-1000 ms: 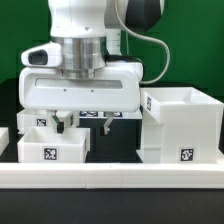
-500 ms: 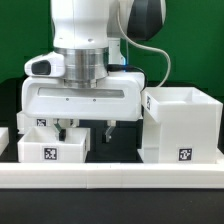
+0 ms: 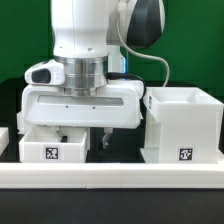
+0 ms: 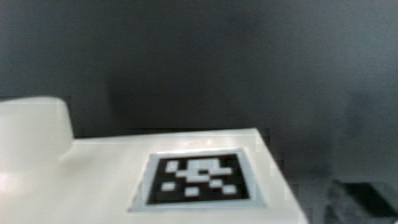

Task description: Assemble drawer

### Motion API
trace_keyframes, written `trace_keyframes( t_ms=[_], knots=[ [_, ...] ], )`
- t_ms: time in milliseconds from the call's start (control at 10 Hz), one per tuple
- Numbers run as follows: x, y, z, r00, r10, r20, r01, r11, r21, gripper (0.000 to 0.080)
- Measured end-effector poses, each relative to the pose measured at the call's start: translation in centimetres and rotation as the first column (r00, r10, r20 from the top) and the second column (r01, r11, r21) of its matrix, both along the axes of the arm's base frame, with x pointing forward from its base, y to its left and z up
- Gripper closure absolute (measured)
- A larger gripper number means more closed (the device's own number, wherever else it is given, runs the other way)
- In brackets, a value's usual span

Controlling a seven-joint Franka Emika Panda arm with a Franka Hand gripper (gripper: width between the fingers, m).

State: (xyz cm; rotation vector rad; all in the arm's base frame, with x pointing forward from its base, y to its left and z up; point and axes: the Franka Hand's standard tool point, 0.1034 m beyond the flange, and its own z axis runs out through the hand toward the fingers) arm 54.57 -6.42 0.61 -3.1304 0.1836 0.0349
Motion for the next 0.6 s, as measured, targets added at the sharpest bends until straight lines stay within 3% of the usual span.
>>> trace_keyframes(
  t_ms=[100,200,300,400,600],
  knots=[
    [-0.04,0.02,-0.04,1.0,0.0,-0.001,0.0,1.0,0.0,0.0397],
    [-0.05,0.02,-0.04,1.0,0.0,-0.002,0.0,1.0,0.0,0.0583],
    [-0.05,0.02,-0.04,1.0,0.0,-0.002,0.0,1.0,0.0,0.0583],
    [-0.06,0.03,-0.05,1.0,0.0,-0.002,0.0,1.0,0.0,0.0739],
    [-0.06,0.03,-0.05,1.0,0.0,-0.002,0.0,1.0,0.0,0.0758]
  ],
)
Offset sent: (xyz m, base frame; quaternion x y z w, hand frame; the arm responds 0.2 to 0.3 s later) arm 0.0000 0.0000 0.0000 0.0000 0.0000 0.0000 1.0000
